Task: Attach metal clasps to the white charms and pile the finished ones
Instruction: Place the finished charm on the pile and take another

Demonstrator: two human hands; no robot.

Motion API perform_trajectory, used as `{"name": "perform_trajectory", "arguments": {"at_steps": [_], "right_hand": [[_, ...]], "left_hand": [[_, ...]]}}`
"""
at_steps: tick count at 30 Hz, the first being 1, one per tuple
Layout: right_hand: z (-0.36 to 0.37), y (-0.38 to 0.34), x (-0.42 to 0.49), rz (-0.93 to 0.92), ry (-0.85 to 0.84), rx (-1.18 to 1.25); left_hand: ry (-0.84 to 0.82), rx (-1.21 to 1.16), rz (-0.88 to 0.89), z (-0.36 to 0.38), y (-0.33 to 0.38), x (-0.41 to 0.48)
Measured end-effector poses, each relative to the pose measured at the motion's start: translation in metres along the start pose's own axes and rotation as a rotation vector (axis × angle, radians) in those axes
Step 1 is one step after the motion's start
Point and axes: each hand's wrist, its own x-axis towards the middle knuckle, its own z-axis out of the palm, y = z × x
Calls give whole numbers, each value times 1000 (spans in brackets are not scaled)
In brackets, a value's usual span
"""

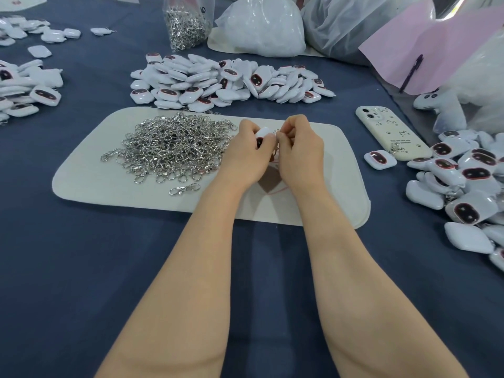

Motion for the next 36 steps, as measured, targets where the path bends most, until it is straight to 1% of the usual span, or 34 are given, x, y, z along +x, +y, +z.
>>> {"name": "perform_trajectory", "arguments": {"at_steps": [3, 10, 12, 14, 16, 19, 21, 25, 28, 31, 33, 36], "right_hand": [[-1, 0, -1, -30, -43, -26], [-2, 1, -1, -76, -119, -54], [-3, -1, -2, -65, -105, 15], [-4, -5, -1, 3, -73, 153], [-3, -9, 0, 75, -66, 282], [-3, -14, 2, 119, -83, 373], [-1, -16, 2, 138, -87, 396], [-1, -17, 2, 155, 24, 420], [-1, -18, 2, 141, 84, 425], [0, -20, 1, 129, 123, 402], [0, -21, 1, 111, 142, 379], [0, -19, 0, 58, 124, 295]], "left_hand": [[17, -22, 0, -1, -2, 1], [-2, -72, 52, -7, -5, 1], [14, -187, 31, -10, -2, 1], [10, -384, -34, -10, 3, 1], [-13, -549, -147, -10, 7, 2], [-110, -830, -343, -10, 12, 4], [-196, -980, -425, -12, 14, 3], [-355, -1084, -517, -15, 16, 0], [-397, -1153, -537, -16, 17, 1], [-398, -1206, -541, -17, 15, 2], [-368, -1214, -551, -16, 14, 3], [-216, -1156, -540, -14, 12, 4]]}}
